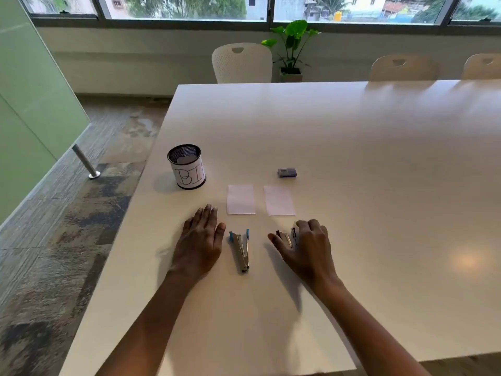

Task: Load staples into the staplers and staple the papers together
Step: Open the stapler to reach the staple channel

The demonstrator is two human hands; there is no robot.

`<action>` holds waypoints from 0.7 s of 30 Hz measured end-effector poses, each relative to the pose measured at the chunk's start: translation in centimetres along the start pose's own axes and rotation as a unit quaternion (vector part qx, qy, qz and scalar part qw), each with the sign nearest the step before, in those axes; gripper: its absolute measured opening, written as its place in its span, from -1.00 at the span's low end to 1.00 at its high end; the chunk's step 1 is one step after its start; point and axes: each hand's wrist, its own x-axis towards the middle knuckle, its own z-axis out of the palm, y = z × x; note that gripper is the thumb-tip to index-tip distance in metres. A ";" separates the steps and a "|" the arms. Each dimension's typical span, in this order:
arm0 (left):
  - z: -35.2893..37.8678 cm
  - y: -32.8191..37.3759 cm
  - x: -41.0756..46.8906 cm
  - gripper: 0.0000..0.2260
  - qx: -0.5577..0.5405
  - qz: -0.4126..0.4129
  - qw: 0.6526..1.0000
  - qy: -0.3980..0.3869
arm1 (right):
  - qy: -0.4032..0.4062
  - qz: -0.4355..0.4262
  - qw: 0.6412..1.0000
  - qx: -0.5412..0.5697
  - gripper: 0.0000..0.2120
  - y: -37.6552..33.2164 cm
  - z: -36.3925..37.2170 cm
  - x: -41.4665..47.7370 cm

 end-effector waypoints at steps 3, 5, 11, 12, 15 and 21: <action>0.2 -0.1 0.2 -0.49 0.016 -0.004 1.000 0.006 | 0.011 0.023 1.000 -0.002 -0.46 -0.3 0.5 -0.2; 0.3 -0.2 0.2 -0.49 0.013 -0.002 1.000 0.002 | 0.013 0.032 0.999 0.000 -0.55 -0.6 0.7 -0.4; 0.5 -0.3 0.1 -0.48 0.011 -0.005 1.000 0.010 | 0.013 0.025 0.998 0.055 -0.71 -0.6 1.2 -0.6; 0.5 -0.3 0.1 -0.48 0.011 -0.005 1.000 0.012 | 0.006 0.018 0.995 0.095 -0.74 -0.6 1.0 -0.4; 0.5 -0.4 0.1 -0.49 0.012 -0.006 1.000 0.016 | -0.062 0.058 0.941 0.327 -0.79 -0.9 -0.4 0.2; 0.6 -0.4 0.1 -0.48 -0.002 -0.008 1.000 0.019 | -0.270 0.158 0.551 0.774 -0.64 -3.3 -4.5 0.4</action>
